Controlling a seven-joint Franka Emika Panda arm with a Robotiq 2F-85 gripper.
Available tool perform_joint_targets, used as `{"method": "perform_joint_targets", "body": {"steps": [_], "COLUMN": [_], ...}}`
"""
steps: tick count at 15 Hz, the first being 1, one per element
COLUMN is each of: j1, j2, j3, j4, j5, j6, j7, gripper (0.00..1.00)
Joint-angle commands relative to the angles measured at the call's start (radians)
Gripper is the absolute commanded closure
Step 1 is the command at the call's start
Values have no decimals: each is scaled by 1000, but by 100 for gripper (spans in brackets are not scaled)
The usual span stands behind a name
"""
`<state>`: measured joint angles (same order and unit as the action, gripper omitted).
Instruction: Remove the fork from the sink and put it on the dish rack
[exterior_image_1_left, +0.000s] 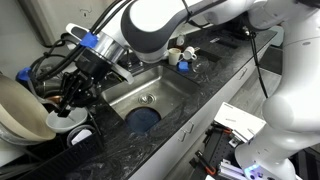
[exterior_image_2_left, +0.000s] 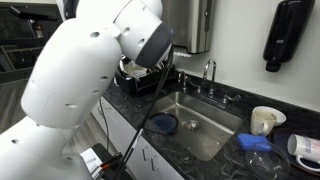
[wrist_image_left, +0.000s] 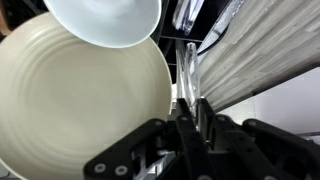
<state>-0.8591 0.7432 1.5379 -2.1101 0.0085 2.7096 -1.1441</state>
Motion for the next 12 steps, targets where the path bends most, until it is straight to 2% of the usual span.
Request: {"method": "perform_joint_targets", "body": {"steps": [1, 8, 12], "j1": [58, 97, 152], "j2": [66, 56, 53], "j3": [-44, -98, -158], "j4": [25, 31, 51], "j5": [-14, -6, -6], "j6": [-41, -92, -102], "j7": [-14, 0, -7], "gripper": [96, 96, 96]}}
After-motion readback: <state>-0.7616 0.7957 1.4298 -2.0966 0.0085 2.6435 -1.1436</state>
